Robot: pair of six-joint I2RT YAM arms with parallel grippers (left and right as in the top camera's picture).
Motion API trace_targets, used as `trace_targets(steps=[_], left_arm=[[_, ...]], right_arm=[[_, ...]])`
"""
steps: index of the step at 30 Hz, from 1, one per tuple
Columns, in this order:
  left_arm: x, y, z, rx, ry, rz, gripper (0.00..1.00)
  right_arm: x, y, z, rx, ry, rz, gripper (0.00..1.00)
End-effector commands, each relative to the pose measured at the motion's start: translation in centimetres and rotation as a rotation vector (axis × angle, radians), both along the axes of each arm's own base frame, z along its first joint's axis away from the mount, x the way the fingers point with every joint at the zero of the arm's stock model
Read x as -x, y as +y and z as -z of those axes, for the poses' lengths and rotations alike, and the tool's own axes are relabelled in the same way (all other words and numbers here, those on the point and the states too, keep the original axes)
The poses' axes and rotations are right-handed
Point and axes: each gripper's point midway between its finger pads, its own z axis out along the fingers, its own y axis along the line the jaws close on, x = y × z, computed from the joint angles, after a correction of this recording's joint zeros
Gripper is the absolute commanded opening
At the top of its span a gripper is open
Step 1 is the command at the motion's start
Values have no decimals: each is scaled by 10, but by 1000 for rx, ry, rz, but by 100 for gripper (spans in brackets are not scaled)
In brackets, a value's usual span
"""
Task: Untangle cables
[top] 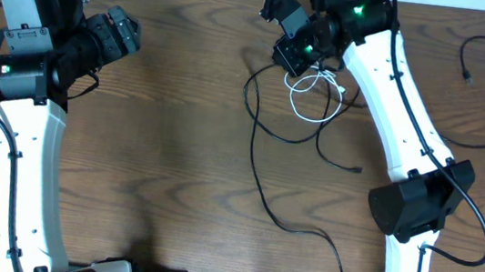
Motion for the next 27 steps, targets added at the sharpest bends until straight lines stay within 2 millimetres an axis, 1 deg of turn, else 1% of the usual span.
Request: trace_targets(steps=[1,2,4,6,9,10,11,12,13,15,18,20,23,24,27], left_arm=[[-1,4,3,-23,7,-1,90],[-2,4,4,-22,10,-1,90],[-3,5,7,-21,16,-1,90],[-4,5,9,-19,22,-1,90],[-5,5,12,-17,30,-1,90],[-5,5,13,-17,33,-1,90],[-6,5,14,-17,35,0,90],[-6,5,15,-16,36,0,90],[-7,6,15,-16,38,0,90],[-8,6,17,-17,42,-2,90],[-8,15,20,-51,52,-36,90],[-8,21,21,-78,58,-65,90],[-7,28,22,-106,67,-93,90],[-7,28,23,-107,68,-94,90],[-7,28,23,-107,68,-94,90]], right_arm=[[5,0,4,-3,40,40,11],[4,-1,5,-3,49,62,1],[1,-2,3,-9,41,76,1],[-7,-2,-13,-47,-11,83,1],[-10,0,-36,-111,-59,74,1],[-11,-2,-41,-116,-72,77,4],[-11,-3,-43,-111,-79,79,17],[-10,-4,-41,-105,-76,72,33],[-9,-4,-39,-100,-67,71,41],[-4,-1,-26,-84,-24,62,49],[7,17,-2,-79,50,8,52],[19,32,21,-62,103,-66,53],[37,44,51,-4,163,-158,54],[46,48,64,23,189,-205,53],[66,48,91,104,249,-291,53]])
